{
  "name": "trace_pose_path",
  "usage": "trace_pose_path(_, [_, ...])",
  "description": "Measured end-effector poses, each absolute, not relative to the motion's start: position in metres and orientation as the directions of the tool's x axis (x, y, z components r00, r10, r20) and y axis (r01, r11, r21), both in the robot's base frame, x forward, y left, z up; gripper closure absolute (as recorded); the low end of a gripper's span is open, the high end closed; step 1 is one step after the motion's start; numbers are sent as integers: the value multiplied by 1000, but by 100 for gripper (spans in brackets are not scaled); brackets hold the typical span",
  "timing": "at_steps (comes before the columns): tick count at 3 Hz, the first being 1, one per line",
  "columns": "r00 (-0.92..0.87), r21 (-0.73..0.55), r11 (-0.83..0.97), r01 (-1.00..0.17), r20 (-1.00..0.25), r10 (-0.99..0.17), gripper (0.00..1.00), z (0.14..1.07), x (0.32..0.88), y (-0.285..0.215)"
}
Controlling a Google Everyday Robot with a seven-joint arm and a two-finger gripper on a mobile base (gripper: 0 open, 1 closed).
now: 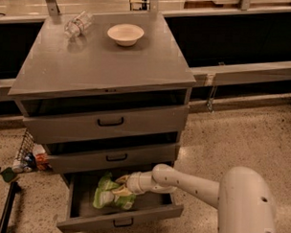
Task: Pick green rice chip bag from bottom drawer and place on counter
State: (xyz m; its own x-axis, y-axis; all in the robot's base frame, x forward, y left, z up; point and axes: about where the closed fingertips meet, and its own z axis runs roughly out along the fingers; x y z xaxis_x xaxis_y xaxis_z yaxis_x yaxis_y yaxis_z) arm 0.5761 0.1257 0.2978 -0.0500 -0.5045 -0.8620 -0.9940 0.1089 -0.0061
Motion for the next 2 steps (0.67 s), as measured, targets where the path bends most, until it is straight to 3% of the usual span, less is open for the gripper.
trace_pose_path(2, [-42, -47, 192, -980, -899, -435, 100, 393, 533, 88])
